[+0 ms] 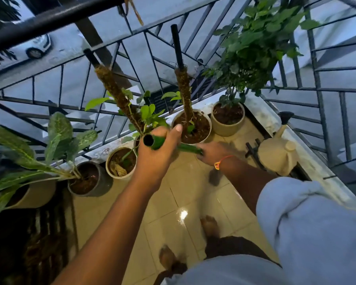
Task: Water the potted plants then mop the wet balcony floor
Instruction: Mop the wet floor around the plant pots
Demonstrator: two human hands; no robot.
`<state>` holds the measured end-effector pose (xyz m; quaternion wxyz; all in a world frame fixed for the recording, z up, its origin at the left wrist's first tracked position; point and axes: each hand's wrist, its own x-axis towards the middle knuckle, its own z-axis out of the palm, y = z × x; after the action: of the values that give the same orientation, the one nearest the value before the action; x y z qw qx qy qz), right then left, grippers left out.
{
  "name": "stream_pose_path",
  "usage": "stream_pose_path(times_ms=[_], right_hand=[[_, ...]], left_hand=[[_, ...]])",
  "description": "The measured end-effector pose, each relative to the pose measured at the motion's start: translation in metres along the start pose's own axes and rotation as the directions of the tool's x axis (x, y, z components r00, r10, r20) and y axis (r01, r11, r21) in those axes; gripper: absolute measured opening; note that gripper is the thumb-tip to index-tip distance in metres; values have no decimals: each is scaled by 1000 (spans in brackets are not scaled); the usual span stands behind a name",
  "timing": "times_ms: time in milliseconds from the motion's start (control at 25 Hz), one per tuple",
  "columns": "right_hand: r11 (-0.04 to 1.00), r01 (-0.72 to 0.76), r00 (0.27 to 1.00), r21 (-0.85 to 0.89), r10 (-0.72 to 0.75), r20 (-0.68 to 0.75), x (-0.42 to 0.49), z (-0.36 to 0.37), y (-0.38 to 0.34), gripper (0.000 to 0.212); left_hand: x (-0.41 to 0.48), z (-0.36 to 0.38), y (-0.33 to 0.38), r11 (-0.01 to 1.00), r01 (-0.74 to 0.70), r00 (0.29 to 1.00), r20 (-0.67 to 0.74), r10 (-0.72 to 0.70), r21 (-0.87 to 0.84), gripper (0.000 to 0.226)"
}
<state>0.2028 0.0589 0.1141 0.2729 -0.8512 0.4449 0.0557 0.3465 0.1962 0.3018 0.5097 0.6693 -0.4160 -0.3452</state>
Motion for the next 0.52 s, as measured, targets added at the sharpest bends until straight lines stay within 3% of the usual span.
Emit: stream_pose_path(times_ms=[240,520], right_hand=[[995,1,977,-99,20,212,26,34,10,29],[941,271,930,-201,-202,306,31,91,-89,27]], left_hand=[[-38,-20,-46,990,141,979,-150,-138,11,34],[-88,-115,-68,971,220,879,-411,-241,-98,44]])
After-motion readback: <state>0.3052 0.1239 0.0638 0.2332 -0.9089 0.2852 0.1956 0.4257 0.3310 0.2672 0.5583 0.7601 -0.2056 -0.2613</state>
